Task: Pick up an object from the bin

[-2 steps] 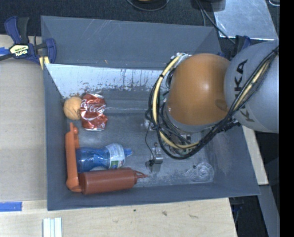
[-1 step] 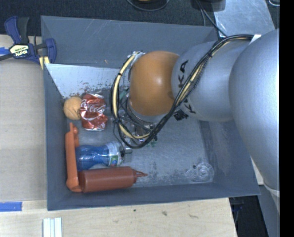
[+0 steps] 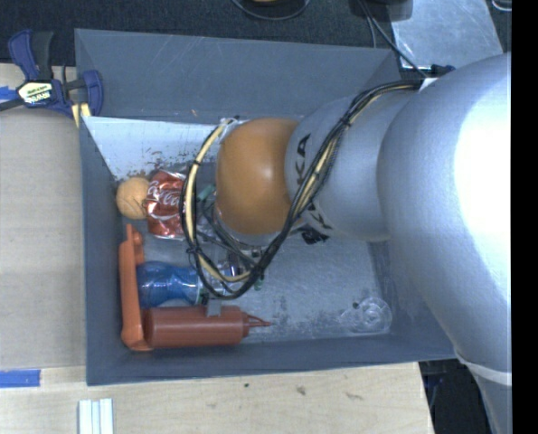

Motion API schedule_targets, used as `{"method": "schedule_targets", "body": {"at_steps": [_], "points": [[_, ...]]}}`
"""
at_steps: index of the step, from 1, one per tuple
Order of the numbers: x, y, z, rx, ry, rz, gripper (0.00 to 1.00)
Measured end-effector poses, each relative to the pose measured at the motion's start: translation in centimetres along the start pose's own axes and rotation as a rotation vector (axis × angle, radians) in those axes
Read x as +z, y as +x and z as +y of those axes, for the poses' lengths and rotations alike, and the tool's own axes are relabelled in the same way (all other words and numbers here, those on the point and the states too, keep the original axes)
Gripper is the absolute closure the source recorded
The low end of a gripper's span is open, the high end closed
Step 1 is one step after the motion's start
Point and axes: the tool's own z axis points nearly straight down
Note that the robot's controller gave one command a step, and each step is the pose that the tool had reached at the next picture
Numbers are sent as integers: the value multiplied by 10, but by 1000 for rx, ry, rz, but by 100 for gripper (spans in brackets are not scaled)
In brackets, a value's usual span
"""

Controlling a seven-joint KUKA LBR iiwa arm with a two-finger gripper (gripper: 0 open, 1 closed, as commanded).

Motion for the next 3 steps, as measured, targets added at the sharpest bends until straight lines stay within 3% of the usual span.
{"method": "schedule_targets", "body": {"at_steps": [1, 3], "points": [[7, 6, 9, 33, 1, 3, 100], [8, 4, 10, 36, -3, -5, 100]]}}
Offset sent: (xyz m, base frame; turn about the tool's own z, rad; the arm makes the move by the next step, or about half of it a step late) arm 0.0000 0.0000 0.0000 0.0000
